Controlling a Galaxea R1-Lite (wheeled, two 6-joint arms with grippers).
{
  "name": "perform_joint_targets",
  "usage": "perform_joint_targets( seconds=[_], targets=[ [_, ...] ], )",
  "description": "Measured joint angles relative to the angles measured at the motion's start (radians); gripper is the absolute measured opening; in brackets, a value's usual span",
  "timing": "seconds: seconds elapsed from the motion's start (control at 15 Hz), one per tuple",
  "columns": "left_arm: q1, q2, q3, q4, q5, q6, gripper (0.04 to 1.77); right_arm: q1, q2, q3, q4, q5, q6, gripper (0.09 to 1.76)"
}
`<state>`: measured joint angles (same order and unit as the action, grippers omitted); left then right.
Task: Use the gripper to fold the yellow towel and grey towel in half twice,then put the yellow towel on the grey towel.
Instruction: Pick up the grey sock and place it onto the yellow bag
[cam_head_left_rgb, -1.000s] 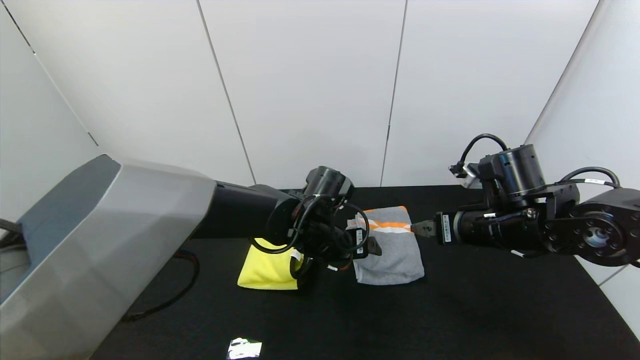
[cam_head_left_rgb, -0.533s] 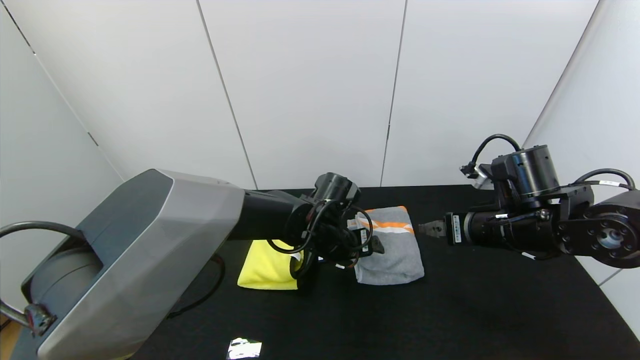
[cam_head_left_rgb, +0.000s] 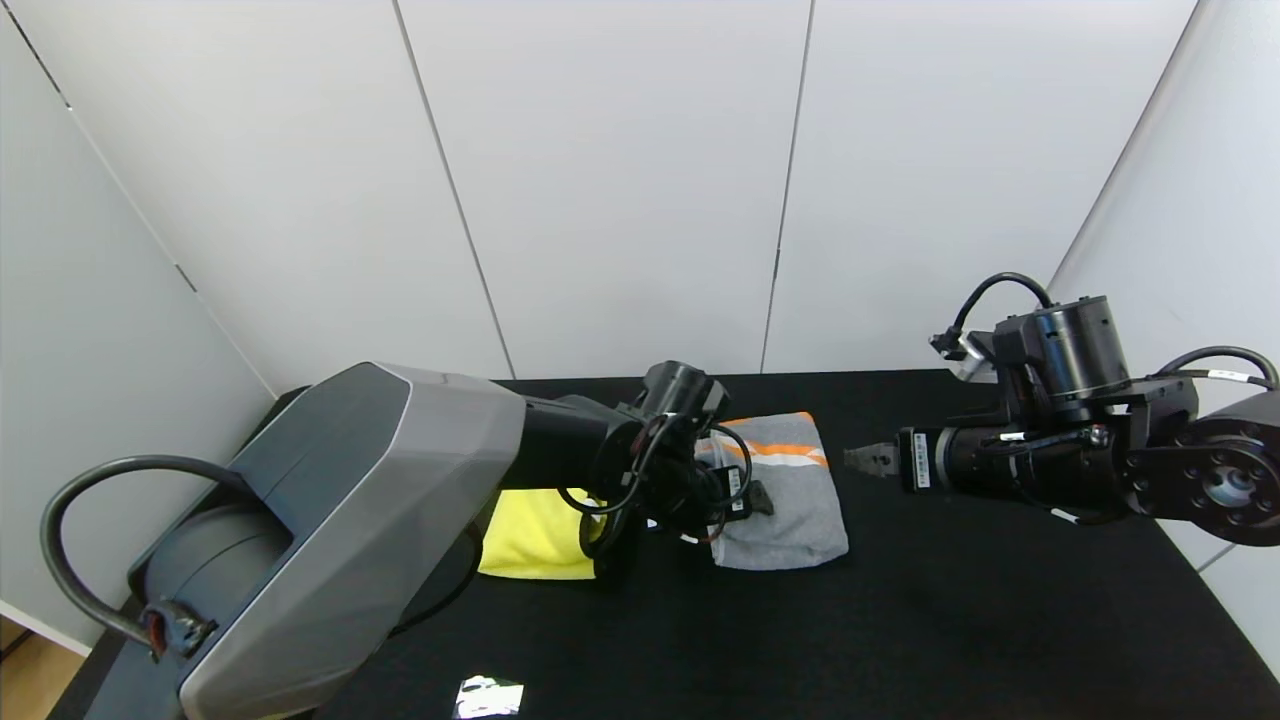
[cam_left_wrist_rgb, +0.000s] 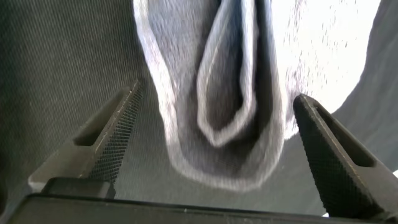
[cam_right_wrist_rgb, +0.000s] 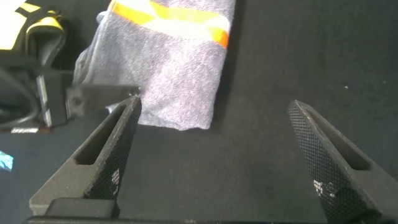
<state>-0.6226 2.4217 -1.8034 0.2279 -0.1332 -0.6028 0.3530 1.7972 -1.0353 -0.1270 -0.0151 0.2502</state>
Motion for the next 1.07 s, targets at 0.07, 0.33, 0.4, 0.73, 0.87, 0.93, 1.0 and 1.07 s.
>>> perform_joint_targets(
  seconds=[0.07,0.33,0.4,0.73,0.87,0.93,1.0,1.07],
  targets=[
    [0.0,0.008,-0.014,0.0,-0.001,-0.01,1.72,0.0,0.0,0.001,0.0,0.0,0.0,1.7],
    [-0.001,0.03,-0.052,0.002,-0.03,-0.024,1.72,-0.003,0.0,0.01,-0.016,0.0,-0.002,1.7],
    [-0.002,0.035,-0.059,0.002,-0.03,-0.026,1.72,-0.007,0.001,0.014,-0.027,0.0,-0.002,1.7],
    [-0.001,0.055,-0.079,0.001,-0.03,-0.029,1.72,-0.01,0.004,0.024,-0.038,0.0,-0.002,1.7],
    [0.0,0.06,-0.084,0.002,-0.028,-0.03,1.72,-0.01,0.005,0.025,-0.038,0.0,-0.002,1.7],
    [0.0,0.061,-0.085,0.002,-0.027,-0.03,1.72,-0.01,0.006,0.025,-0.038,0.0,-0.002,1.71],
    [0.0,0.063,-0.086,0.002,-0.027,-0.03,1.72,-0.01,0.006,0.025,-0.038,0.0,-0.002,1.71],
    [-0.001,0.064,-0.087,0.002,-0.026,-0.03,1.64,-0.01,0.006,0.025,-0.038,0.0,-0.002,1.71]
  ],
)
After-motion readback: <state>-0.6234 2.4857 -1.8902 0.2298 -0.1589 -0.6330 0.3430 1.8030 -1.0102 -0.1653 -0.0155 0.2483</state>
